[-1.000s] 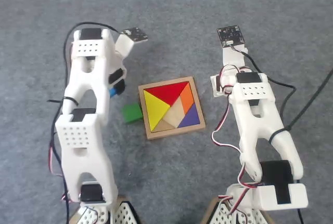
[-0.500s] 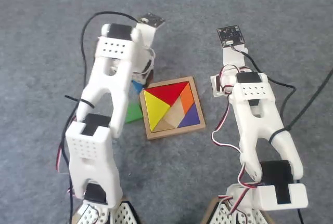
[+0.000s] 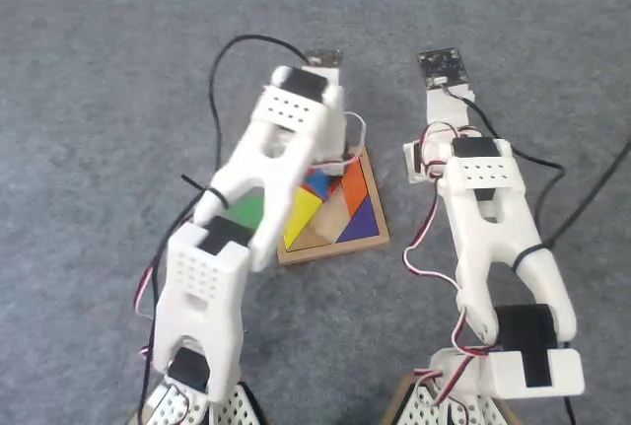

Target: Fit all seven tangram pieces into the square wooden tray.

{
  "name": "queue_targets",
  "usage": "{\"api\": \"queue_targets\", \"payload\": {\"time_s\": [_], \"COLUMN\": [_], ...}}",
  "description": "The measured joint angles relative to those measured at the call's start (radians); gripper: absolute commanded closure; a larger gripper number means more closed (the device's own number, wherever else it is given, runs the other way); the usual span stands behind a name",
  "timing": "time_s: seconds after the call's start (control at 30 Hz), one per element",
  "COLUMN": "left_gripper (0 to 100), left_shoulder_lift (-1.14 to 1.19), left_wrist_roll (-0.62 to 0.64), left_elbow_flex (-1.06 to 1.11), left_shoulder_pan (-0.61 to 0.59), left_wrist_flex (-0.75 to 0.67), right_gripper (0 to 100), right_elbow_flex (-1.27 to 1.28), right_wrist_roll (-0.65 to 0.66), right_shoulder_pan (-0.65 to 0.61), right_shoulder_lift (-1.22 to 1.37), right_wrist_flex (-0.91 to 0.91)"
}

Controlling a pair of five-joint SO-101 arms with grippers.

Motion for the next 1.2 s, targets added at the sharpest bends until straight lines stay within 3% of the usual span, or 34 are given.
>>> {"api": "queue_targets", "payload": {"time_s": [0.23, 0.67, 0.73, 0.93, 1.2], "left_gripper": [92, 92, 89, 64, 65], "left_shoulder_lift": [0.041, 0.043, 0.043, 0.044, 0.044], "left_wrist_roll": [0.127, 0.206, 0.226, 0.235, 0.216], "left_elbow_flex": [0.000, 0.094, 0.094, 0.040, -0.092], "left_shoulder_pan": [0.046, 0.081, 0.081, 0.081, 0.052], "left_wrist_flex": [-0.003, -0.129, -0.132, -0.074, 0.052], "right_gripper": [99.1, 99.1, 99.1, 99.1, 99.1], "right_elbow_flex": [0.000, 0.000, 0.000, 0.000, 0.000], "right_wrist_roll": [-0.040, -0.043, -0.043, -0.043, -0.043], "right_shoulder_pan": [0.048, 0.044, 0.044, 0.044, 0.044], "right_shoulder_lift": [0.000, 0.000, 0.000, 0.000, 0.000], "right_wrist_flex": [0.000, 0.000, 0.000, 0.000, 0.000]}}
